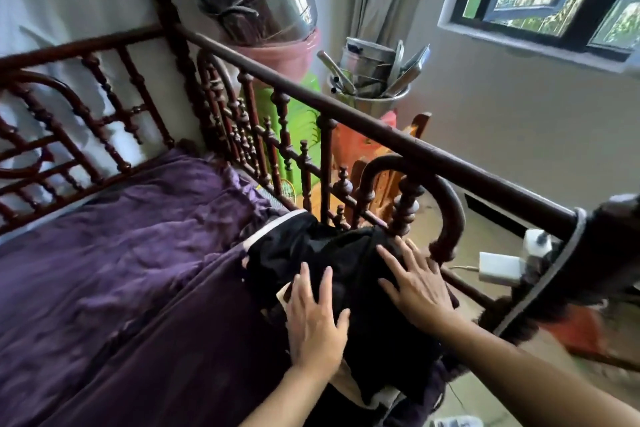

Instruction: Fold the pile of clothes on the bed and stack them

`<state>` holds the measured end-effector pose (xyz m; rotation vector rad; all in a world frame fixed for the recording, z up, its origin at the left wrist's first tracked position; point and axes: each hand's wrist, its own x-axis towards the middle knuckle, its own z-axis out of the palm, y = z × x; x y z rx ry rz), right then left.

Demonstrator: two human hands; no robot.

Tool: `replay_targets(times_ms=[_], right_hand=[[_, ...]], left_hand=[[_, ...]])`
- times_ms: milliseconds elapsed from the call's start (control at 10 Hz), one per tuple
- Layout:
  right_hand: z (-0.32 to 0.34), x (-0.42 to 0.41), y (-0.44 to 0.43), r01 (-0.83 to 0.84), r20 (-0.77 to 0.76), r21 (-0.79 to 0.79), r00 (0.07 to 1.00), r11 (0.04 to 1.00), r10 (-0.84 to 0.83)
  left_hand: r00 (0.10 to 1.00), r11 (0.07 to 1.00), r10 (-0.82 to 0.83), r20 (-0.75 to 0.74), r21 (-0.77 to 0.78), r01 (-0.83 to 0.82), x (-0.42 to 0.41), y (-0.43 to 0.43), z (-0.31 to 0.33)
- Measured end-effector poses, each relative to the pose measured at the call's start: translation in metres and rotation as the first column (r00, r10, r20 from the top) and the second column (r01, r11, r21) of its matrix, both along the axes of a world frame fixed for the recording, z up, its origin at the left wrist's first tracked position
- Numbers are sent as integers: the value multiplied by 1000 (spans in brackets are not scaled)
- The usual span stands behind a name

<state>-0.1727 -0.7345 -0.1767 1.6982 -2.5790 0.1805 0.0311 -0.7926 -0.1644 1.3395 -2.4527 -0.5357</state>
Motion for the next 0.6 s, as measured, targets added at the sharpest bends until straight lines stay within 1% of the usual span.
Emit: replay_targets(times_ms=[100,200,300,400,500,600], right_hand=[[-15,4,15,-40,29,43,999,998,39],[-32,1,22,20,136,180,990,983,-45],[-41,-1,22,39,176,261,981,965,-87],[-42,-3,19,38,192,285,977,958,-96],[-32,-3,15,-1,224,393,970,920,-95],[10,-7,0,-47,284,403,956,914,-76]], left_hand=[[942,925,-274,194,-214,313,-4,-13,-13],[877,931,-331,349,-31,364,-11,-24,-29],[840,929,-340,423,10,370,-22,-28,-35],[815,933,-319,484,8,360,-27,-28,-38],[815,944,-296,499,20,331,-27,-25,-38],[809,947,-289,512,30,319,-30,-21,-40]])
